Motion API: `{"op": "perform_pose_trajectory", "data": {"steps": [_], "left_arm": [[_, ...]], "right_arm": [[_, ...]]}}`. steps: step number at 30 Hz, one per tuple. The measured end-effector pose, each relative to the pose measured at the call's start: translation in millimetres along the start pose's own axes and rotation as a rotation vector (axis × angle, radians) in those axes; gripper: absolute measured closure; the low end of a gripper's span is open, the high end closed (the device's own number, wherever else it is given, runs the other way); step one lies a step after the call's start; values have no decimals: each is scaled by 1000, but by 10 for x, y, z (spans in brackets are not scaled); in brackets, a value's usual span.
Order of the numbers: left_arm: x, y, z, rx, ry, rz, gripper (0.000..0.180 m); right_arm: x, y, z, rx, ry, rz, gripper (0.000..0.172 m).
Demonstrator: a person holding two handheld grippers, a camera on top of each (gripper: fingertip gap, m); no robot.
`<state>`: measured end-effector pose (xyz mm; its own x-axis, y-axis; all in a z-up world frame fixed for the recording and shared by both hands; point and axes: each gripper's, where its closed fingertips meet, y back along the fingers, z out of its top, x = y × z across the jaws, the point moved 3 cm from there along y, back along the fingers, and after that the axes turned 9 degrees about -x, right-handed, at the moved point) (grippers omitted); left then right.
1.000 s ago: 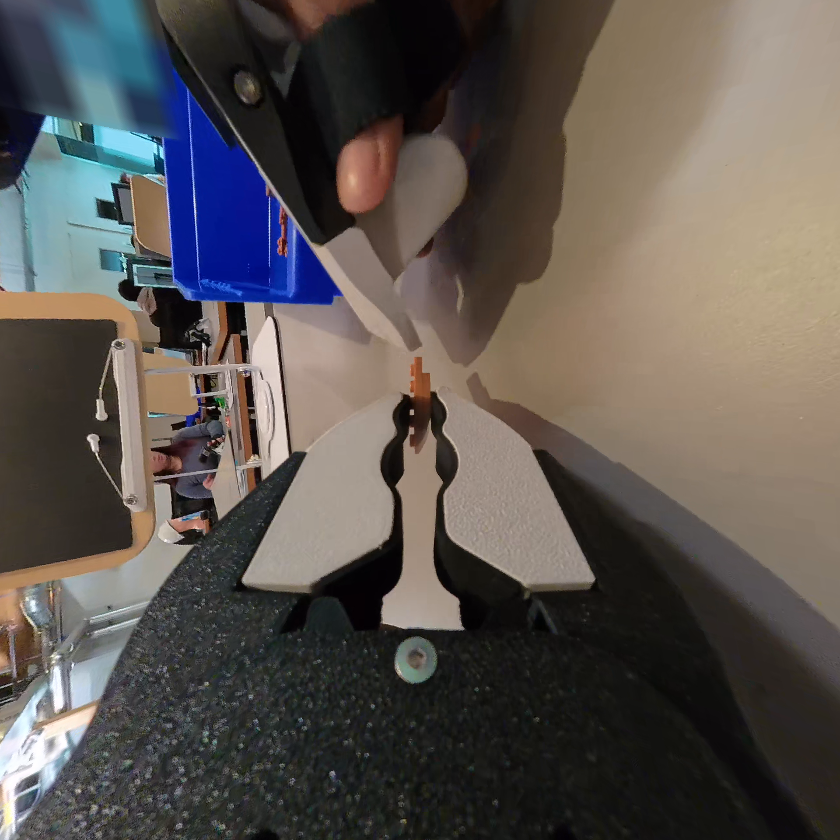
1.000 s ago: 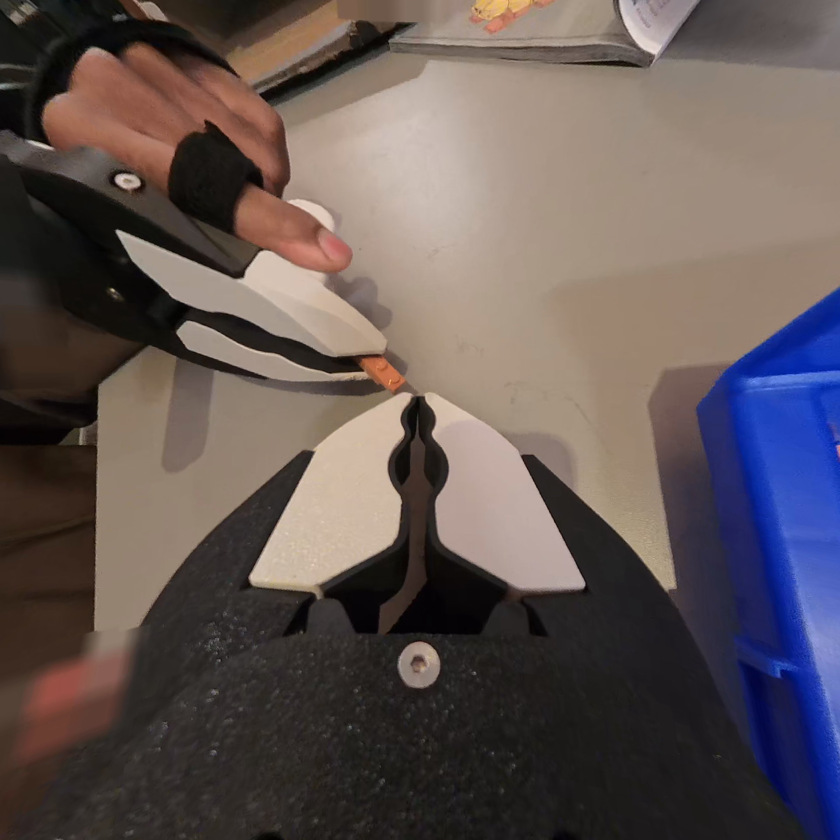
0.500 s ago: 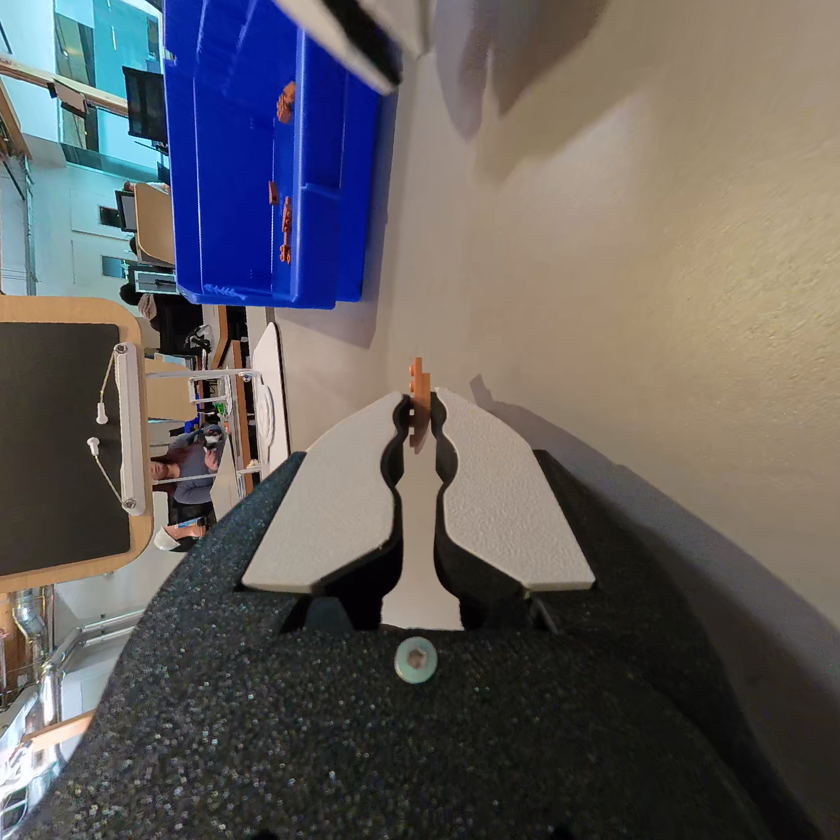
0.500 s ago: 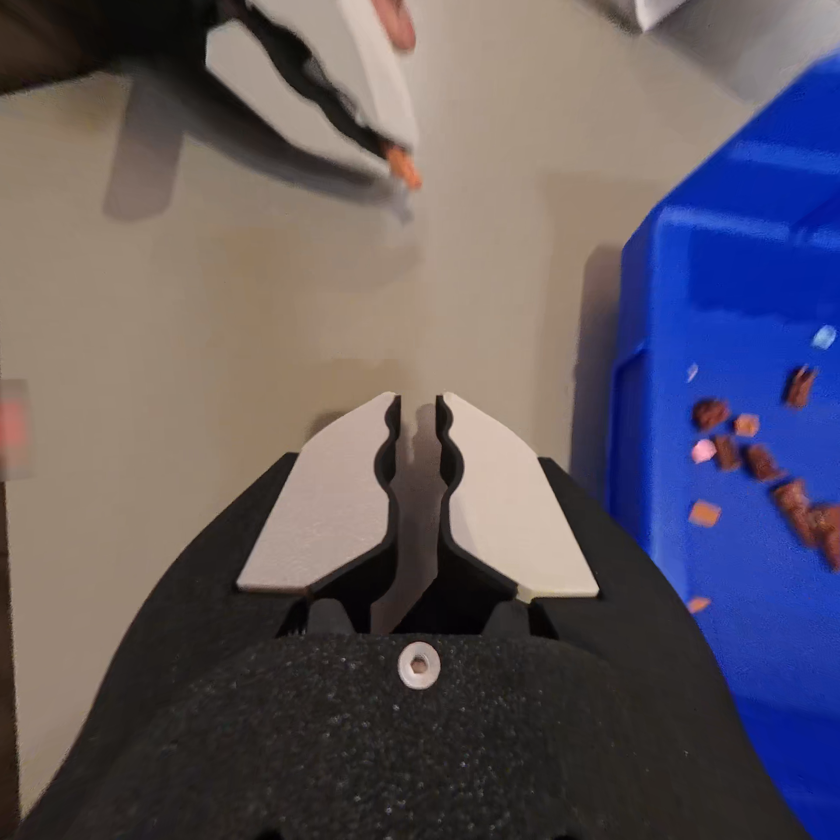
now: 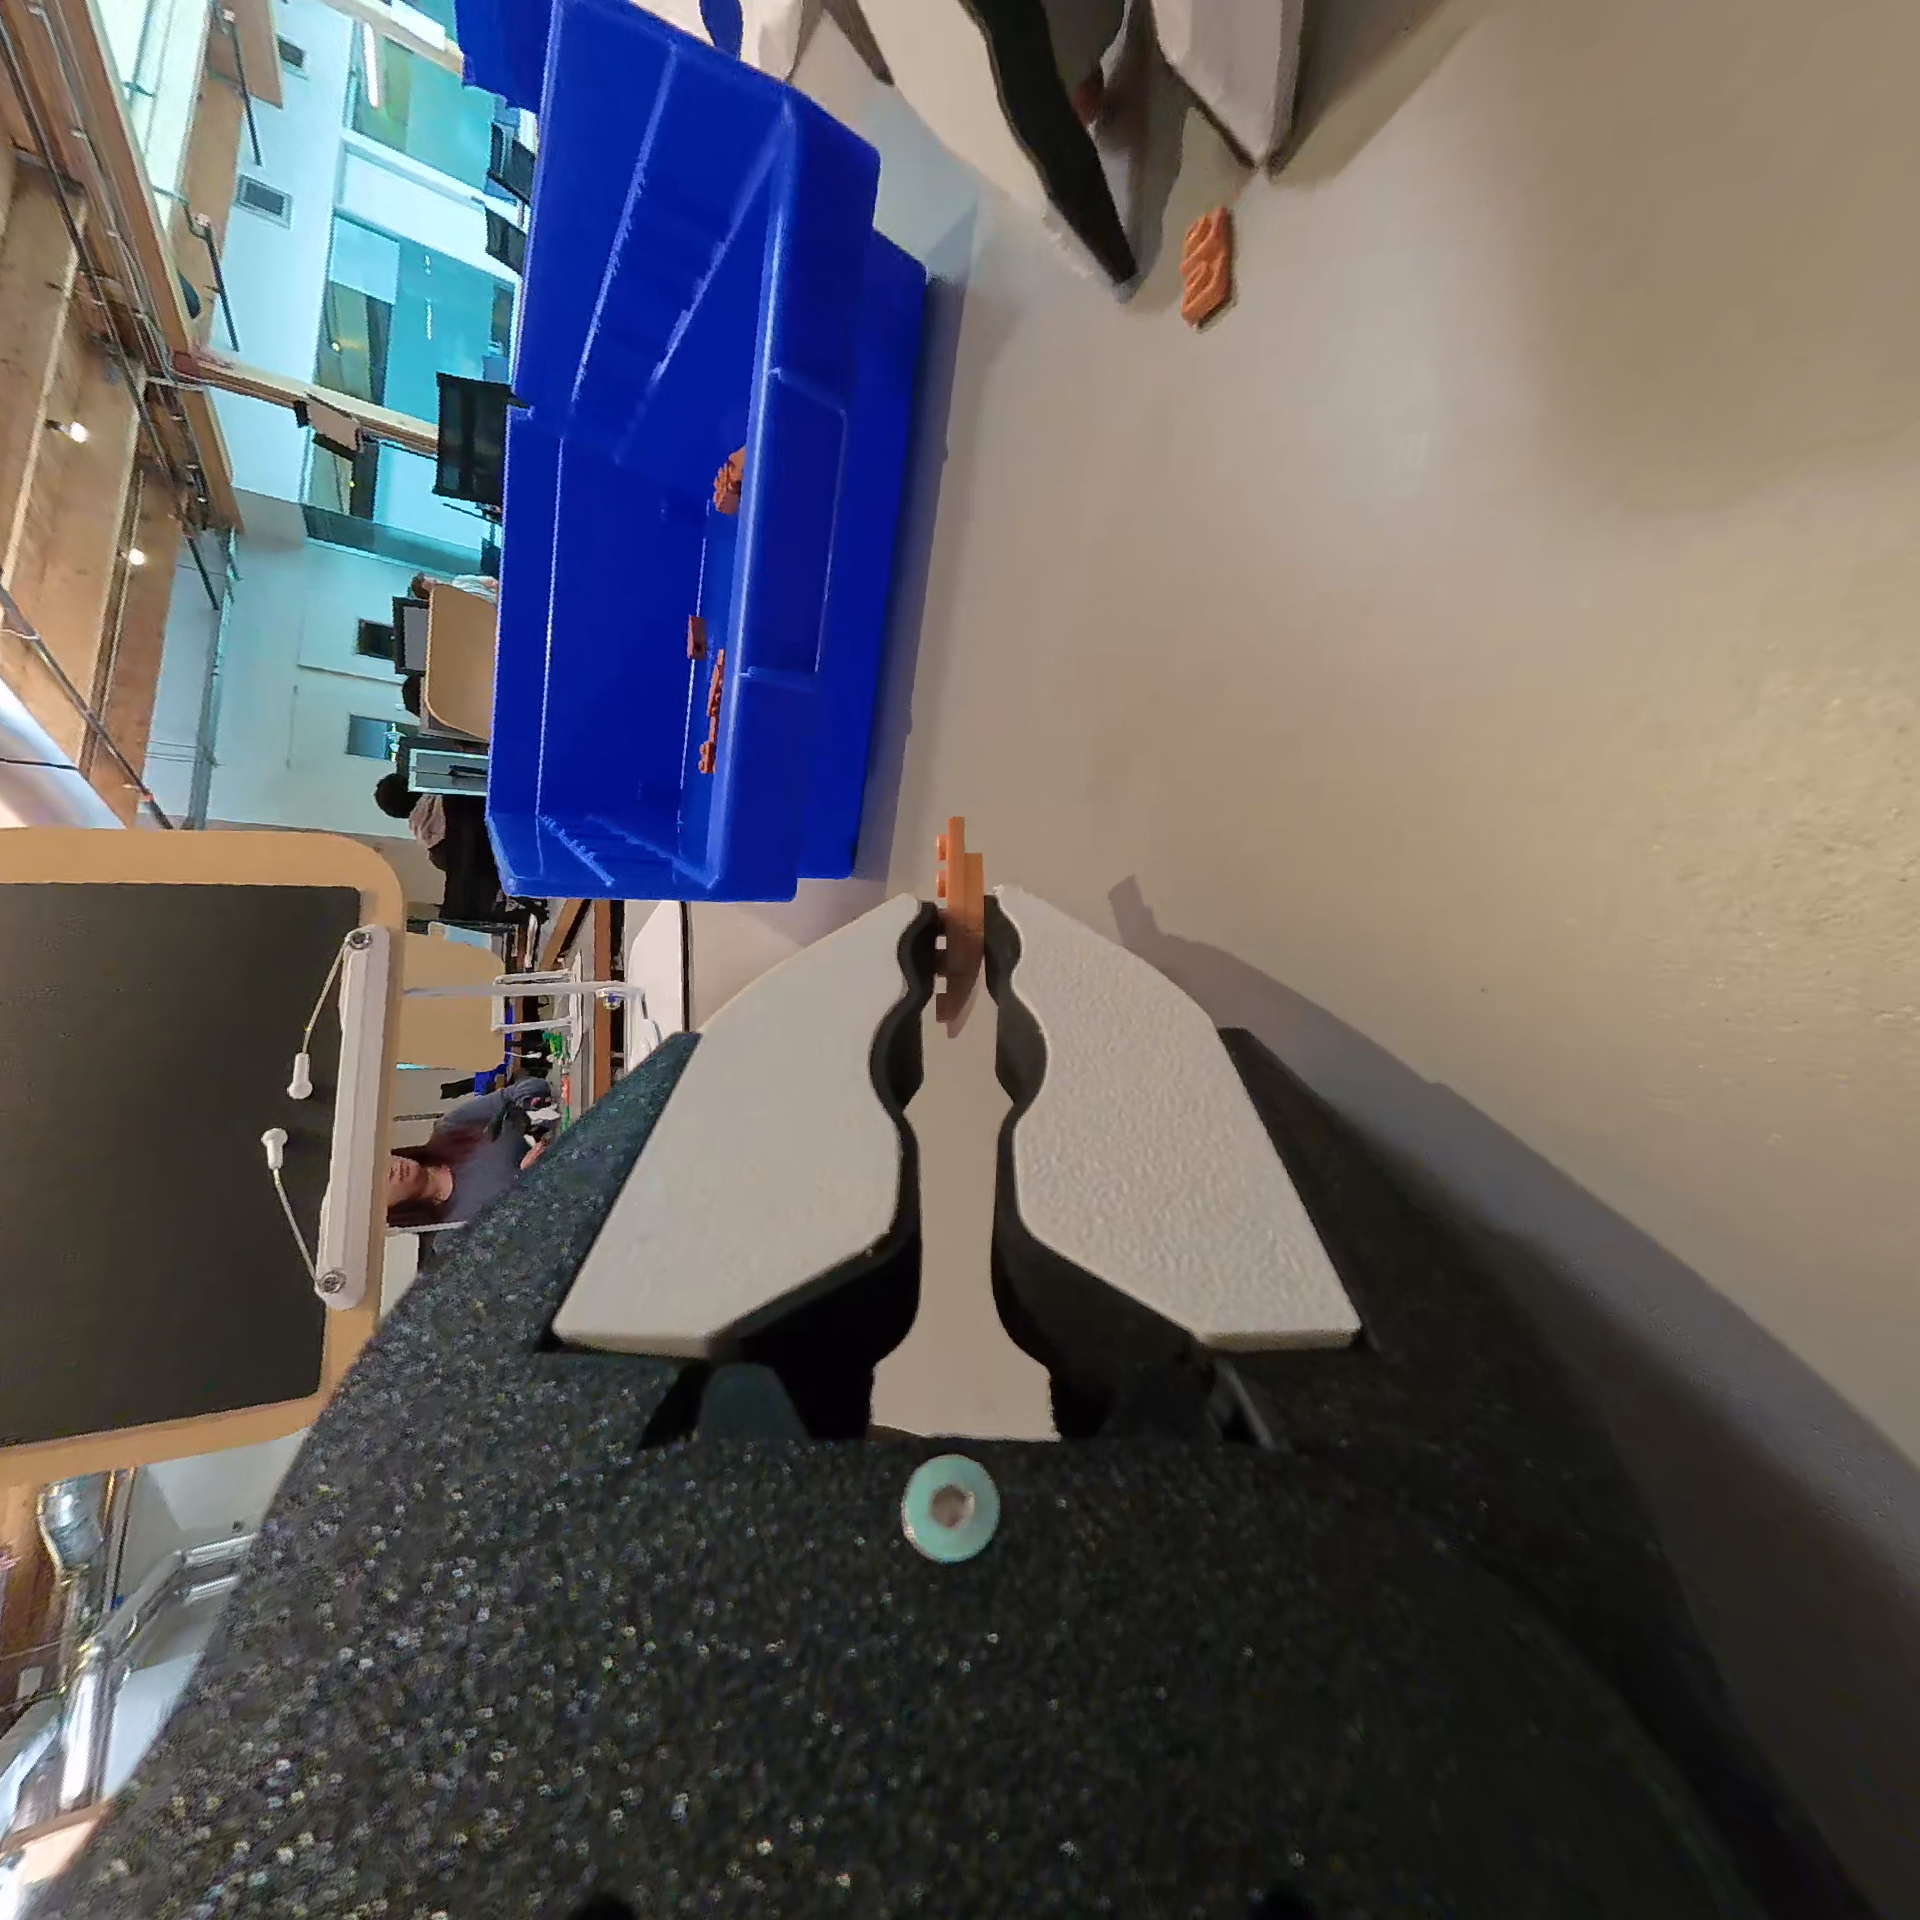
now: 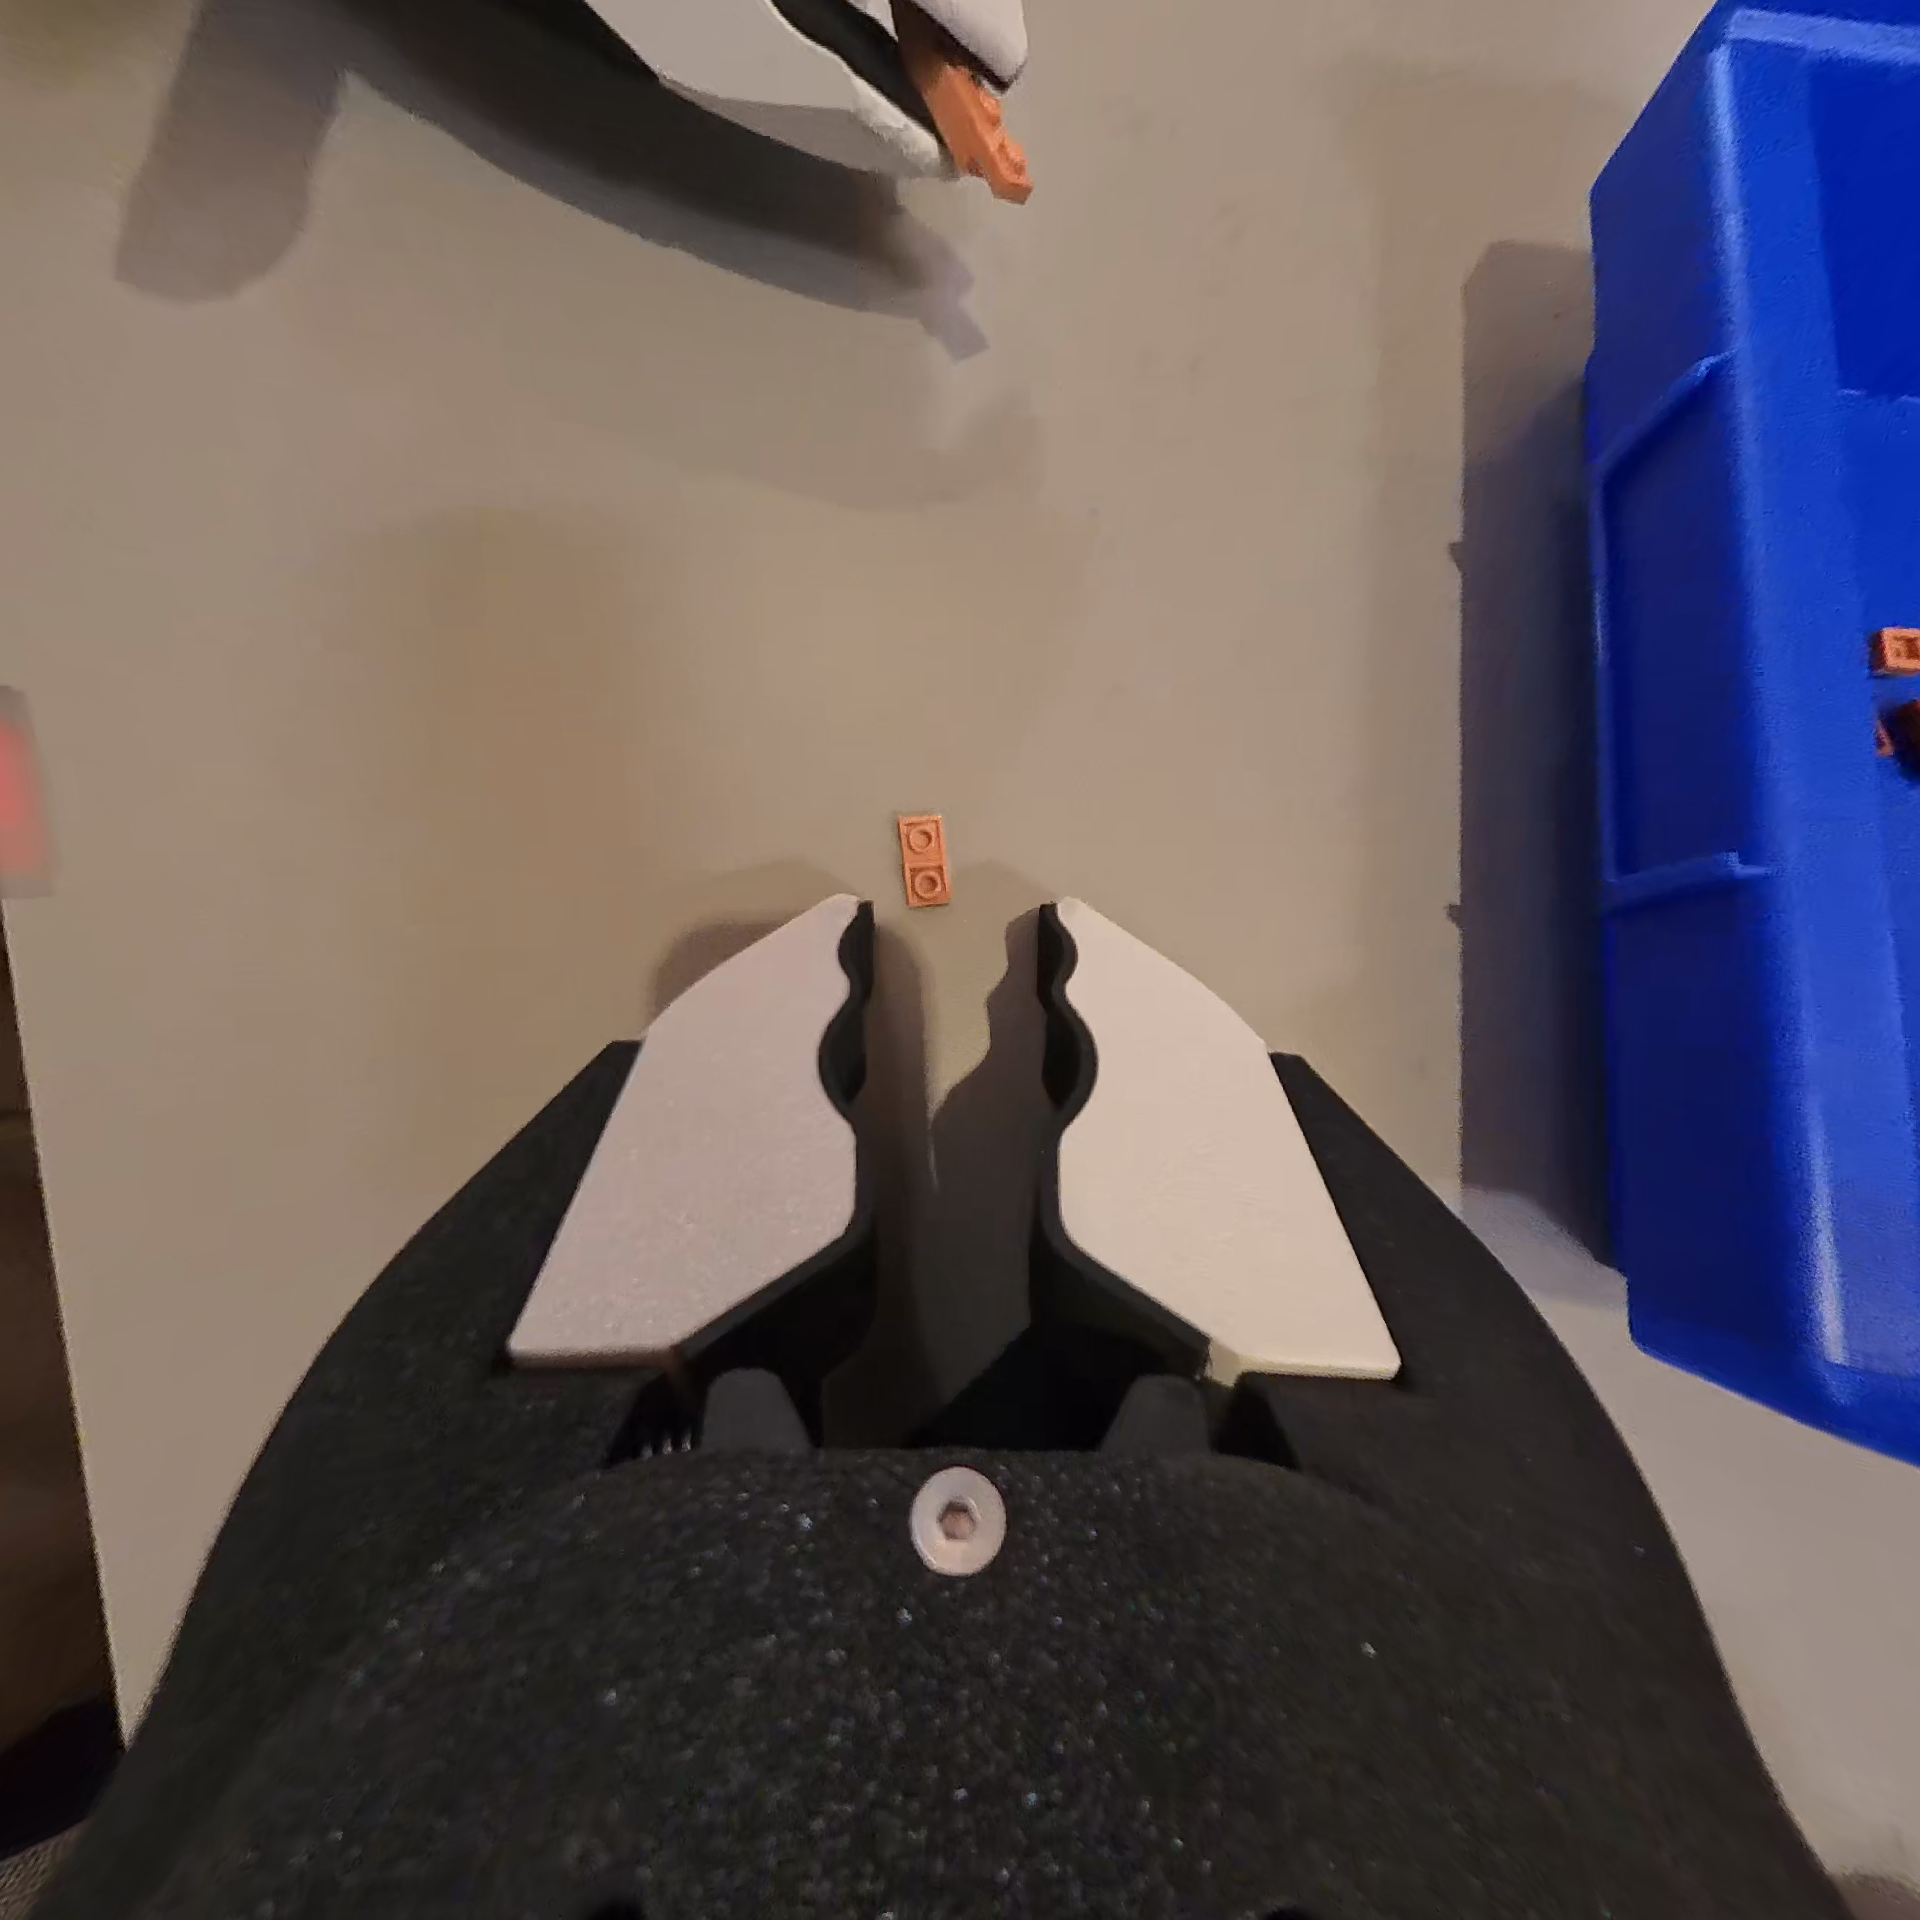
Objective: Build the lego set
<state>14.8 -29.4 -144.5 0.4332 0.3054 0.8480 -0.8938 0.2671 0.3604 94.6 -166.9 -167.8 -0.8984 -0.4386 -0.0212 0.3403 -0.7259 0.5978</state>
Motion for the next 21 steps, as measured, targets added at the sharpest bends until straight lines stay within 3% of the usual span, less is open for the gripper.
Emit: {"op": "perform_pose_trajectory", "data": {"steps": [9, 17, 21], "left_arm": [[-72, -43, 61, -32, -3, -27, 172], [-84, -41, 174, -73, -37, -17, 172], [-70, -4, 272, -120, -45, -12, 172]], "right_arm": [[28, -81, 54, 3, -4, 14, 164], [133, -197, 152, 32, 19, -3, 164], [192, -225, 381, -16, 45, -41, 164]]}}
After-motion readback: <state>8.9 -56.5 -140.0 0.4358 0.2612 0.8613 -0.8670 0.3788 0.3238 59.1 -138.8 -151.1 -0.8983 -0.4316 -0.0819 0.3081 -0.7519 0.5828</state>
